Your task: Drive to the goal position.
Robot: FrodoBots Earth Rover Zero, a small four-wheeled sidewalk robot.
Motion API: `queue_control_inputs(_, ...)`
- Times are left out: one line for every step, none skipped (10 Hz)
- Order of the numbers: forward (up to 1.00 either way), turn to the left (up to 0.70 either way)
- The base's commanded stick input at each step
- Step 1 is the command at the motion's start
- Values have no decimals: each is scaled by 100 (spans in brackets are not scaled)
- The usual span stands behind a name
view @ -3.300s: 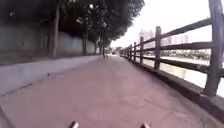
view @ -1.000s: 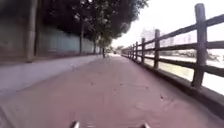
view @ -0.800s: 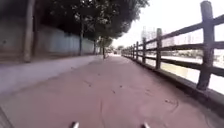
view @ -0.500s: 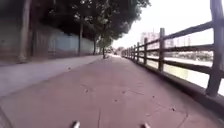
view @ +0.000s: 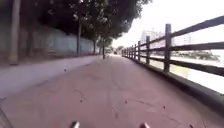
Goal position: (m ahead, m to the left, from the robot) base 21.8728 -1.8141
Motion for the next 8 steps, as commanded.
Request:
queue_control_inputs(70,3)
queue_control_inputs(70,0)
queue_control_inputs(70,0)
queue_control_inputs(70,0)
queue_control_inputs(70,0)
queue_control_inputs(70,0)
queue_control_inputs(70,0)
queue_control_inputs(70,0)
